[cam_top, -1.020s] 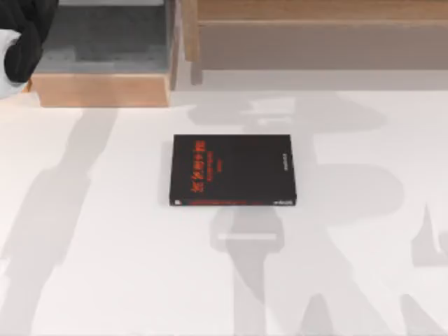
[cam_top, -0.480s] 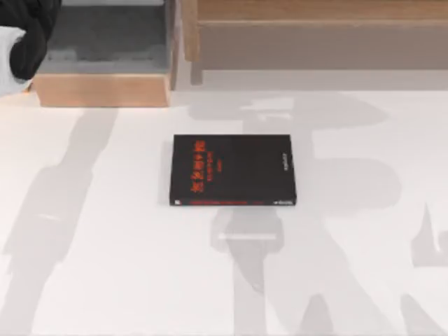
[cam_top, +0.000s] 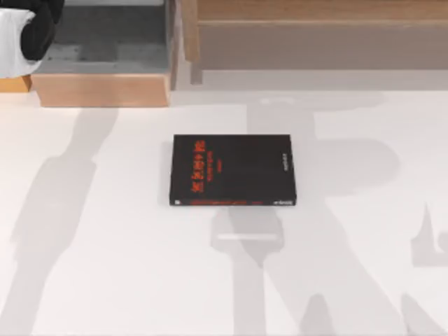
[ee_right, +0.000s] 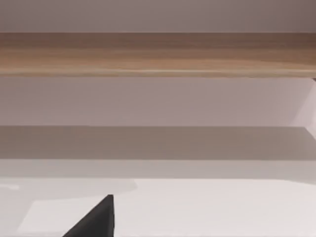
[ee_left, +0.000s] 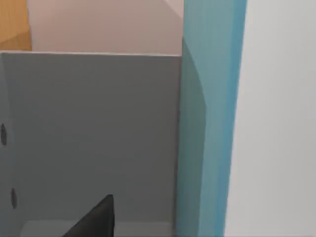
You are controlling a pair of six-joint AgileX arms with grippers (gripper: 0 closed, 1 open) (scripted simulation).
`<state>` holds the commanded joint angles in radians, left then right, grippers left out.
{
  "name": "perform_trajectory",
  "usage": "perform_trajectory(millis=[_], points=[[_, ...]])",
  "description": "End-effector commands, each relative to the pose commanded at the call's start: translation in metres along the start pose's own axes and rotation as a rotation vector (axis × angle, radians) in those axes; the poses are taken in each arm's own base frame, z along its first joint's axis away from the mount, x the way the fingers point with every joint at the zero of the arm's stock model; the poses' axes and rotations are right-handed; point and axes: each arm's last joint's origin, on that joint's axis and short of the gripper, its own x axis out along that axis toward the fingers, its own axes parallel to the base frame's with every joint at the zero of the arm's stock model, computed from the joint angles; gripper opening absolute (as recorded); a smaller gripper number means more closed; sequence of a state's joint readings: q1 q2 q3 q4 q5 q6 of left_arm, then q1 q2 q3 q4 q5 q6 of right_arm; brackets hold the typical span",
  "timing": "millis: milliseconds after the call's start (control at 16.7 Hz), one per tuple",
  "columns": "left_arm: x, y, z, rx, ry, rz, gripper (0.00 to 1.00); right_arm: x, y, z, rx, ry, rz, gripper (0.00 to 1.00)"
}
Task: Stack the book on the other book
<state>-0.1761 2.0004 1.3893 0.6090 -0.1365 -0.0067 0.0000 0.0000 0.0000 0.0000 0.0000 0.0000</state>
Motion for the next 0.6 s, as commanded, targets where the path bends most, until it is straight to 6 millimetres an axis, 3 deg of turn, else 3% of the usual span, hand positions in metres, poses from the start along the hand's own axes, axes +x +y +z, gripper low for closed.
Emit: perform_trajectory(millis=[120,600], points=[[0.0,0.0,0.0,0.0,0.0,0.0,1.0,0.0,0.0,0.0,0.0,0.0,0.0,1.0],[0.0,0.0,0.0,0.0,0.0,0.0,0.4,0.0,0.0,0.0,0.0,0.0,0.0,1.0]])
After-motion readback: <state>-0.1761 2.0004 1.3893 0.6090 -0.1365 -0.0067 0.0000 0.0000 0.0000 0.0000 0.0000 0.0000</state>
